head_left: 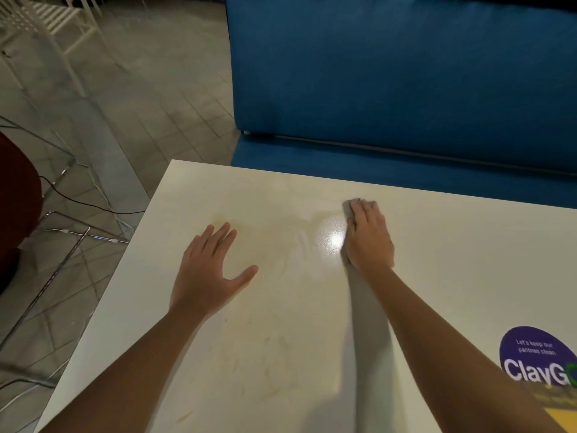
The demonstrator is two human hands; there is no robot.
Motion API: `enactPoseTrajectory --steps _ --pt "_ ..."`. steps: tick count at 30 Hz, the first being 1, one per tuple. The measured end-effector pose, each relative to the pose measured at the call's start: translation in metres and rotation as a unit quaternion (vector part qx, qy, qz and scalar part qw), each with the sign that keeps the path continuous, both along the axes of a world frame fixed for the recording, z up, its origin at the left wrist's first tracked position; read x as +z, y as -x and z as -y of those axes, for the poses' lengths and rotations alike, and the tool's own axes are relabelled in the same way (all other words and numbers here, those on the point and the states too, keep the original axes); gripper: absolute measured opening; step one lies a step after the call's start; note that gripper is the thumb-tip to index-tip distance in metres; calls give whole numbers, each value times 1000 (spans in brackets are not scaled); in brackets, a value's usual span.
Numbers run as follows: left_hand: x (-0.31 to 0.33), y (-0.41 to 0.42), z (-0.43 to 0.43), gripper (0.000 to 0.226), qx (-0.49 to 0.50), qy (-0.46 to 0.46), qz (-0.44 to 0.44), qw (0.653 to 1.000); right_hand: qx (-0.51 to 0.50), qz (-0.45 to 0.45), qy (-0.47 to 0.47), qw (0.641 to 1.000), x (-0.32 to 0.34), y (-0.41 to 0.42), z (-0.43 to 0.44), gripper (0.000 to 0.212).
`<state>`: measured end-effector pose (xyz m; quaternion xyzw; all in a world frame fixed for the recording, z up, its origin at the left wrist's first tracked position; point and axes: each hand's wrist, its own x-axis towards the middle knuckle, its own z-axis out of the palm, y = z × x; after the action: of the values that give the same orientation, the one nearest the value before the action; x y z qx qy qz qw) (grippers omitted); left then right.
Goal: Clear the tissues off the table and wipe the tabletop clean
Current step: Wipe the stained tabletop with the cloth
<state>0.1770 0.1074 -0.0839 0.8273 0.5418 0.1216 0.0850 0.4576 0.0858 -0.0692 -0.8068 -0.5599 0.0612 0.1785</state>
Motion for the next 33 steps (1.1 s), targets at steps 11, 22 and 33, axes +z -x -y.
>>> enactPoseTrajectory --steps 11,22,33 --pt "1 0 -1 91 1 8 2 1000 161 -77 -37 983 3 27 30 50" --pt "1 -1 -2 90 10 6 -4 1000 -75 -25 -37 996 1 -52 0 41" --pt "0 0 -2 96 19 15 4 1000 90 3 -37 995 -2 46 -38 40"
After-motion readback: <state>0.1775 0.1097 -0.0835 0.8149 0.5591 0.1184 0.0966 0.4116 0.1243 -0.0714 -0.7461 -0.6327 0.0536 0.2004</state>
